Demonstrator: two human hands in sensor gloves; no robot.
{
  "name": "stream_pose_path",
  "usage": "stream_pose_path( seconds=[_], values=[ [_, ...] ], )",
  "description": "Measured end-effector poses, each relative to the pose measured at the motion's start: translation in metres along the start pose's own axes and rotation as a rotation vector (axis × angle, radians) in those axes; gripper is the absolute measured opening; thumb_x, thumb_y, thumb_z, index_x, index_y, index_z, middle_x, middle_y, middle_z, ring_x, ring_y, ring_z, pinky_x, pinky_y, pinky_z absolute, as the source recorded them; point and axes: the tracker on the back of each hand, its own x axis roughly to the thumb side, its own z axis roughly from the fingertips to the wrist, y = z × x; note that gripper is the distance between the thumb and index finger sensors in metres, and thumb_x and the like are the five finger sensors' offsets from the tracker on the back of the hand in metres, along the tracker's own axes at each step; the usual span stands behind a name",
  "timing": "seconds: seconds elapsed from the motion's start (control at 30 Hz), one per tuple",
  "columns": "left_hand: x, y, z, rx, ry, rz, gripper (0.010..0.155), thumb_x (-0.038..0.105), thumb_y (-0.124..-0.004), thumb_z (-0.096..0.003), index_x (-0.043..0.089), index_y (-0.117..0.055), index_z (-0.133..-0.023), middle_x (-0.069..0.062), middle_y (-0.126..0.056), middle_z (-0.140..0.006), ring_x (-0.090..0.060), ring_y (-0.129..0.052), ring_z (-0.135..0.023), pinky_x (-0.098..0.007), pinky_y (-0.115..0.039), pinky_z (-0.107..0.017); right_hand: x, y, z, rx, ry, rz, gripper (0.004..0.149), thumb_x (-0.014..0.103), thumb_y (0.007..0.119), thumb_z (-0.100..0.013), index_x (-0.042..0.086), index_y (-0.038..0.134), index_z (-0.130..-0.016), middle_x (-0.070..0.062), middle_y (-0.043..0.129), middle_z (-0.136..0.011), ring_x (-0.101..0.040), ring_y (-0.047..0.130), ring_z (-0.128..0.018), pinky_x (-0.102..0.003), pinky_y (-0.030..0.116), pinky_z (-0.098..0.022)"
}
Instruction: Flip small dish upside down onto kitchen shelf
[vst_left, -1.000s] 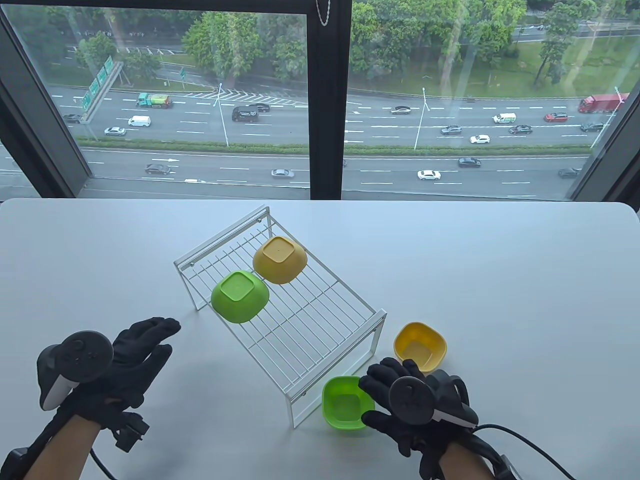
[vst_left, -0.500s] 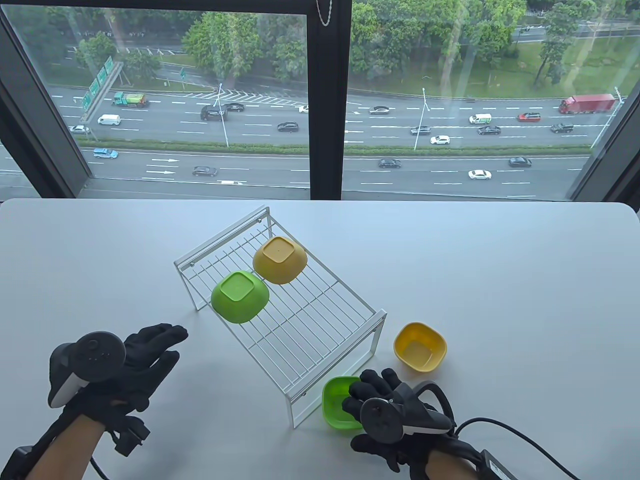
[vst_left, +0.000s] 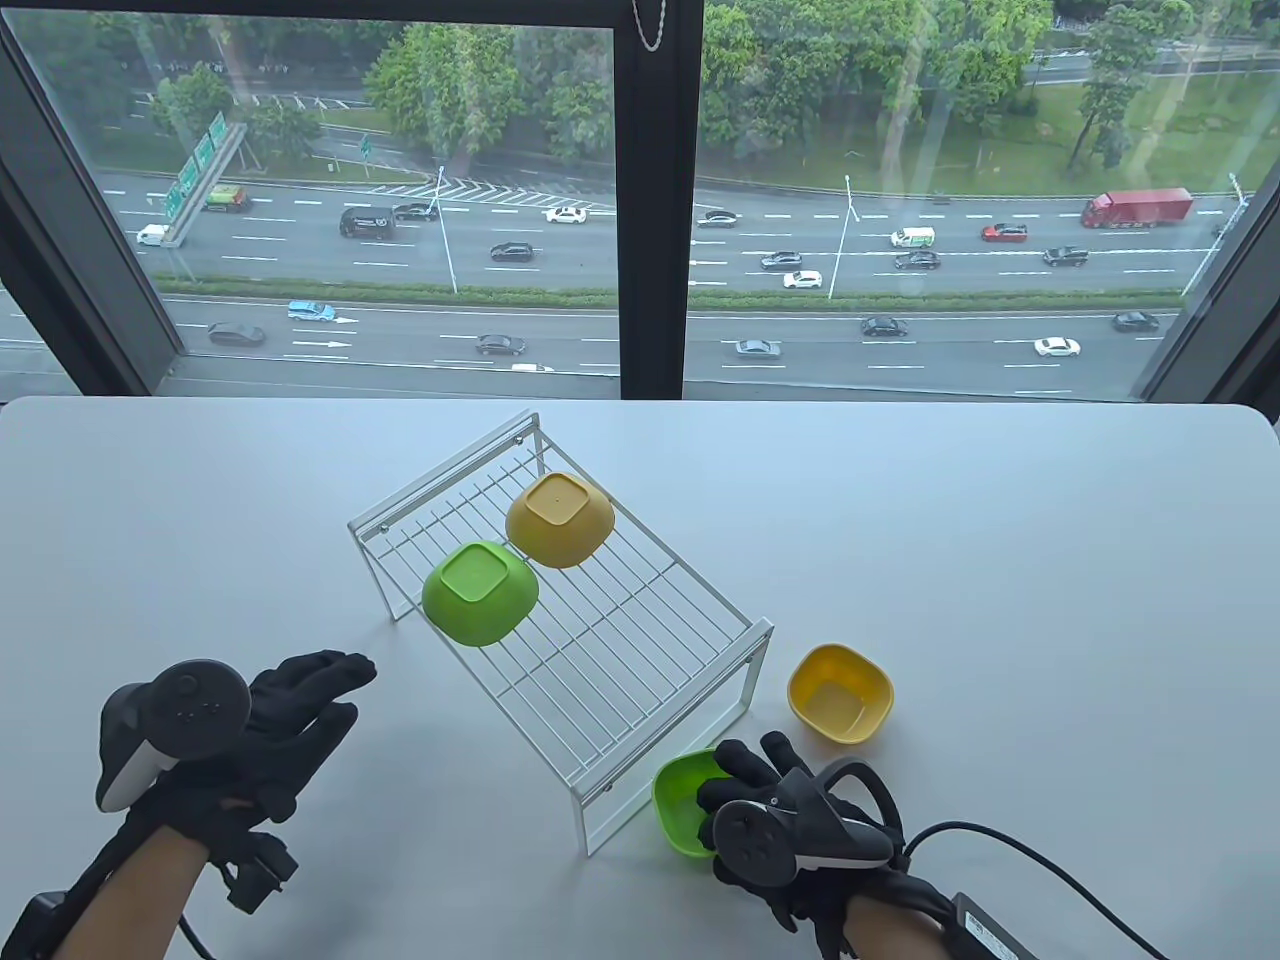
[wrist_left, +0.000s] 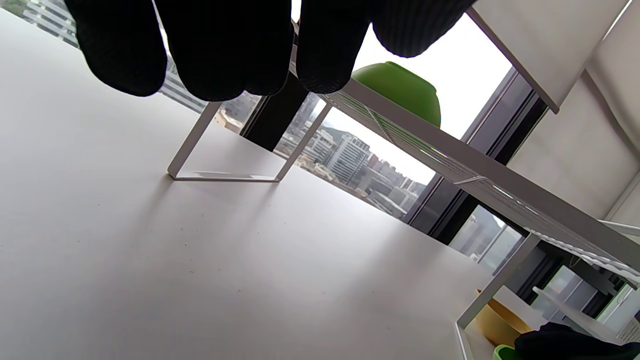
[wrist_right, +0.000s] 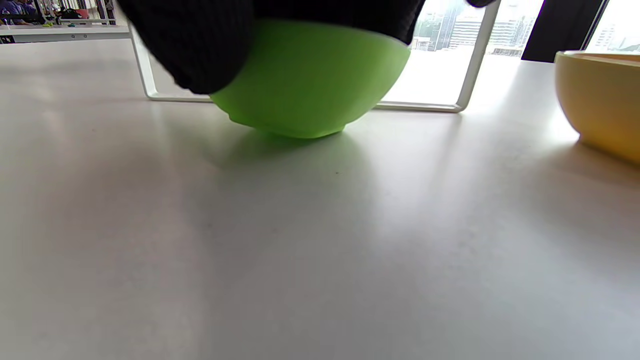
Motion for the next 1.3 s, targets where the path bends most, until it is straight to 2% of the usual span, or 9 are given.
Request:
stream_pose_path(
  seconds=[0.07,0.3,0.37,0.47,0.63,1.03,1.13,1.3],
  values=[
    [0.002,-0.001,0.0,-0.002,-0.012,-0.004,0.064,0.054,-0.062,-0.0463,0.031,-0.069,-0.105,-0.005,-0.064,-0.114,-0.032,-0.072,-0.096,-0.057,-0.072,-0.07,-0.001,0.0,0.0,0.004,0.01,-0.033,0.045,0.042,0.083,-0.046,0.031,0.076,-0.089,0.0,0.076,-0.108,-0.028,0.064,-0.106,-0.058,0.044,-0.078],
    [0.003,-0.006,-0.001,-0.033,-0.009,-0.01,0.063,0.053,-0.062,-0.0464,0.031,-0.069,-0.105,-0.005,-0.064,-0.114,-0.032,-0.072,-0.096,-0.057,-0.072,-0.07,-0.007,-0.009,0.001,-0.068,0.056,-0.092,0.047,0.033,0.076,-0.048,0.026,0.068,-0.093,-0.003,0.084,-0.093,-0.028,0.075,-0.096,-0.058,0.053,-0.076],
    [0.002,-0.006,-0.001,-0.03,-0.007,0.001,0.063,0.053,-0.062,-0.0463,0.031,-0.069,-0.105,-0.004,-0.064,-0.114,-0.032,-0.072,-0.096,-0.057,-0.072,-0.07,-0.01,-0.013,0.005,-0.088,0.063,-0.135,0.048,0.033,0.075,-0.048,0.025,0.068,-0.094,-0.004,0.086,-0.088,-0.028,0.08,-0.091,-0.058,0.061,-0.073],
    [0.002,-0.003,0.001,-0.019,-0.008,0.005,0.063,0.053,-0.062,-0.0462,0.031,-0.069,-0.105,-0.005,-0.065,-0.114,-0.032,-0.072,-0.096,-0.057,-0.072,-0.07,-0.015,-0.017,0.011,-0.109,0.085,-0.225,0.049,0.032,0.07,-0.049,0.023,0.065,-0.096,-0.007,0.084,-0.086,-0.03,0.08,-0.088,-0.058,0.066,-0.071],
    [0.0,-0.006,-0.001,-0.037,-0.01,0.004,0.064,0.054,-0.062,-0.0462,0.031,-0.069,-0.105,-0.004,-0.064,-0.114,-0.032,-0.072,-0.096,-0.057,-0.072,-0.07,-0.023,-0.029,0.022,-0.201,0.104,-0.262,0.05,0.033,0.066,-0.049,0.023,0.063,-0.098,-0.006,0.084,-0.083,-0.03,0.082,-0.082,-0.06,0.073,-0.065],
    [0.0,-0.009,-0.002,-0.051,-0.021,0.004,0.065,0.055,-0.061,-0.046,0.031,-0.069,-0.106,-0.005,-0.064,-0.115,-0.032,-0.072,-0.096,-0.057,-0.071,-0.07,-0.04,-0.046,0.041,-0.309,0.193,-0.337,0.053,0.044,0.065,-0.05,0.025,0.061,-0.099,0.001,0.085,-0.072,-0.025,0.087,-0.065,-0.057,0.085,-0.051],
    [0.001,-0.01,-0.001,-0.053,-0.026,0.004,0.065,0.055,-0.061,-0.0459,0.031,-0.069,-0.106,-0.004,-0.063,-0.115,-0.032,-0.071,-0.097,-0.057,-0.071,-0.07,-0.047,-0.049,0.045,-0.335,0.252,-0.344,0.056,0.049,0.066,-0.05,0.024,0.06,-0.1,0.002,0.084,-0.071,-0.024,0.086,-0.062,-0.058,0.08,-0.056],
    [0.006,-0.011,0.001,-0.063,-0.046,0.006,0.065,0.056,-0.061,-0.0459,0.032,-0.068,-0.106,-0.004,-0.063,-0.115,-0.032,-0.071,-0.097,-0.057,-0.071,-0.071,-0.059,-0.049,0.052,-0.319,0.311,-0.408,0.067,0.055,0.071,-0.048,0.022,0.052,-0.103,0.002,0.079,-0.074,-0.024,0.083,-0.064,-0.058,0.081,-0.055]
  ],
)
